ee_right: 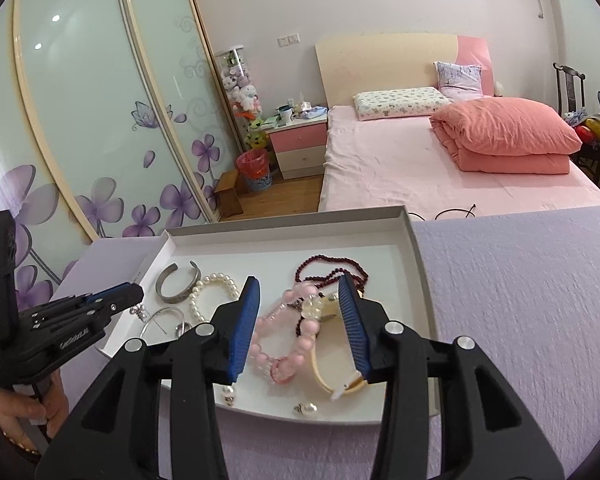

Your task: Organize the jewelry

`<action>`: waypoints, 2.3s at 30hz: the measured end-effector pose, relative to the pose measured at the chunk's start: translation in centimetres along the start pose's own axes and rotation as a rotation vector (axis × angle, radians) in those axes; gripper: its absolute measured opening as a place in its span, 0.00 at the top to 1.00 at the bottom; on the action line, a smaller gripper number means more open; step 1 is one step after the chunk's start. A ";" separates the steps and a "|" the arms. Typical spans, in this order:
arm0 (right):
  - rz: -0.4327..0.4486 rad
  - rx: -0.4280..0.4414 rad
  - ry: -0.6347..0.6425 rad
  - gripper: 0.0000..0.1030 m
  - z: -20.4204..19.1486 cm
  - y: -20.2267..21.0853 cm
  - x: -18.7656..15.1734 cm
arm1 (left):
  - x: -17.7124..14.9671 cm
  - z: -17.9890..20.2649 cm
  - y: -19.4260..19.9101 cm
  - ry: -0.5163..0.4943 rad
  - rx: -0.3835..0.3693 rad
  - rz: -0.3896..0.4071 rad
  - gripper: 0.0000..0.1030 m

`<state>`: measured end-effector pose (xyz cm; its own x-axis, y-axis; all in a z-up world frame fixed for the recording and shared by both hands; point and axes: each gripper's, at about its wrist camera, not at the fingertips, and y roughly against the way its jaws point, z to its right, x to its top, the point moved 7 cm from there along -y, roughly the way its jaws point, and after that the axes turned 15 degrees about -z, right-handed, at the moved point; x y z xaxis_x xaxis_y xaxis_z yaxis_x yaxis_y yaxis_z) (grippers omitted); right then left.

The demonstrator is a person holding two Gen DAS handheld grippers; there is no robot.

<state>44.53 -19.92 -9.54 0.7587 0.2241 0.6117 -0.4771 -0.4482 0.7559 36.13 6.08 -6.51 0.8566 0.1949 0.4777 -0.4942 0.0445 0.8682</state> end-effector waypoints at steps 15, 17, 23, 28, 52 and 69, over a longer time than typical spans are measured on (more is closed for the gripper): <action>0.009 0.005 -0.009 0.58 0.8 0.3 -0.4 | 0.1 0.8 -0.6 -0.019 -0.013 -0.006 0.89; 0.011 0.001 -0.008 0.57 0.8 0.4 -0.5 | 0.0 1.0 -0.6 -0.026 -0.022 -0.009 0.87; 0.034 -0.008 -0.018 0.42 1.0 1.3 -0.7 | -0.4 0.8 0.8 -0.020 -0.032 0.029 0.53; 0.070 -0.018 -0.022 0.21 0.7 2.6 -0.7 | -0.9 -0.1 3.1 0.003 -0.025 0.085 0.26; 0.164 -0.067 0.029 0.02 -3.9 7.5 -4.6 | -7.7 -2.1 13.1 0.008 0.002 0.326 0.02; 0.155 -0.123 0.049 0.02 -5.0 7.7 -7.3 | -9.7 -2.5 13.0 0.020 -0.054 0.297 0.02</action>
<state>33.12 -20.71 -7.06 0.6509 0.2034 0.7314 -0.6397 -0.3718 0.6727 21.01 7.22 -0.24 0.6703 0.2261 0.7068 -0.7306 0.0342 0.6819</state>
